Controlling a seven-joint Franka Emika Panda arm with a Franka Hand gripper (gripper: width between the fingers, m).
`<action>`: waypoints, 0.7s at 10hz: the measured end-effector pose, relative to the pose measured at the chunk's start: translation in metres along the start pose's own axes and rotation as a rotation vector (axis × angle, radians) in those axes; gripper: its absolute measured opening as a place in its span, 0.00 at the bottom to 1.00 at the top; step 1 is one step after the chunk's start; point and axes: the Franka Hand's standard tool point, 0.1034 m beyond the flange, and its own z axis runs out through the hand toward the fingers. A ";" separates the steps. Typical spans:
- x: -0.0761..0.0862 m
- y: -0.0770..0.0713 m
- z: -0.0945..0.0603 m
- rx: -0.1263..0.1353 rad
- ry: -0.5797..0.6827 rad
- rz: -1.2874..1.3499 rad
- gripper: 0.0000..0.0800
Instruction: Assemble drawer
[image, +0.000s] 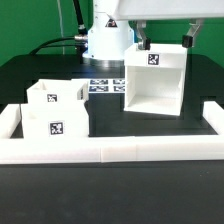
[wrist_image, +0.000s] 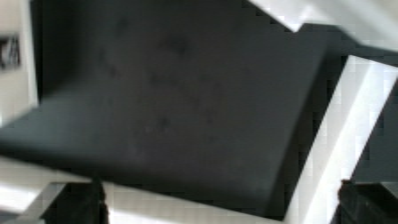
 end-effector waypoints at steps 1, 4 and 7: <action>-0.008 -0.006 0.002 0.013 -0.007 0.105 0.81; -0.014 -0.014 0.004 0.046 -0.020 0.344 0.81; -0.019 -0.017 -0.001 0.058 -0.021 0.439 0.81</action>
Offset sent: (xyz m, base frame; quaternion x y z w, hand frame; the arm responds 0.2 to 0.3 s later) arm 0.0000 0.0000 0.0000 0.0000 0.0000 0.1938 0.9810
